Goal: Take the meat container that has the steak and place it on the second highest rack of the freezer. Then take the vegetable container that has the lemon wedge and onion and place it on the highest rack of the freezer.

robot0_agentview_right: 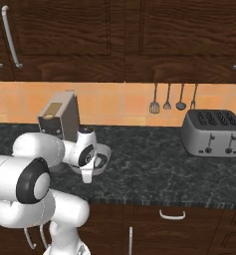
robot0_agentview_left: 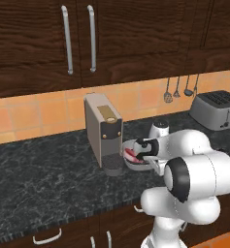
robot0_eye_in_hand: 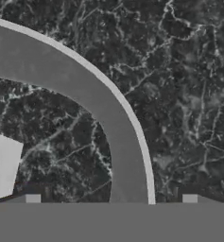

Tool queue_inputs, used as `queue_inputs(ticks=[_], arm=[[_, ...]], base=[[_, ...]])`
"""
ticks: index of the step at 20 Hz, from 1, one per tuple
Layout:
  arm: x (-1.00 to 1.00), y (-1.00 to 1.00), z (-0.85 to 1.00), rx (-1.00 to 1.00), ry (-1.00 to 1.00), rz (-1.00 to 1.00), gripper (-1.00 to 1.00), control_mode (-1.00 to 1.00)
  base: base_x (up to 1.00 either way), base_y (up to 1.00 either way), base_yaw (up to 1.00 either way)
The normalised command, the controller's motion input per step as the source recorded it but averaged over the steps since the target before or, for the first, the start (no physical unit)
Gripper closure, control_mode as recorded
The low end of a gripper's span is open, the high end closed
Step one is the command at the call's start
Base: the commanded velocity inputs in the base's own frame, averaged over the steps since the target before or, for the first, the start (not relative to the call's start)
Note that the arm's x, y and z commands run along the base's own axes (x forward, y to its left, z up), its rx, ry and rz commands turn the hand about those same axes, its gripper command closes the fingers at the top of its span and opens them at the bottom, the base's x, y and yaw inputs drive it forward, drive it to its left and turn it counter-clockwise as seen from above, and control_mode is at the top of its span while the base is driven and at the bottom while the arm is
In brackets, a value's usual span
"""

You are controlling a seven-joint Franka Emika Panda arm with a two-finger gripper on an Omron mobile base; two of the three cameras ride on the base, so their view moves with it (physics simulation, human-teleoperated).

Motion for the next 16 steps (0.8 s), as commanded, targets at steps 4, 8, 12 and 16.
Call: queue_inputs(ticks=[4,8,12,16], arm=[[0.29,0.0,-0.52,0.0,0.0,-0.06,1.0,-1.0],[0.08,-0.05,-0.31,0.0,0.0,-0.04,1.0,-1.0],[-0.09,-0.18,-0.11,0.0,0.0,-0.01,1.0,-1.0],[-0.35,-0.41,-0.01,0.01,-0.07,-0.03,1.0,-1.0]], base=[[0.0,0.0,0.0],[0.0,0.0,0.0],[0.0,0.0,0.0],[0.0,0.0,0.0]])
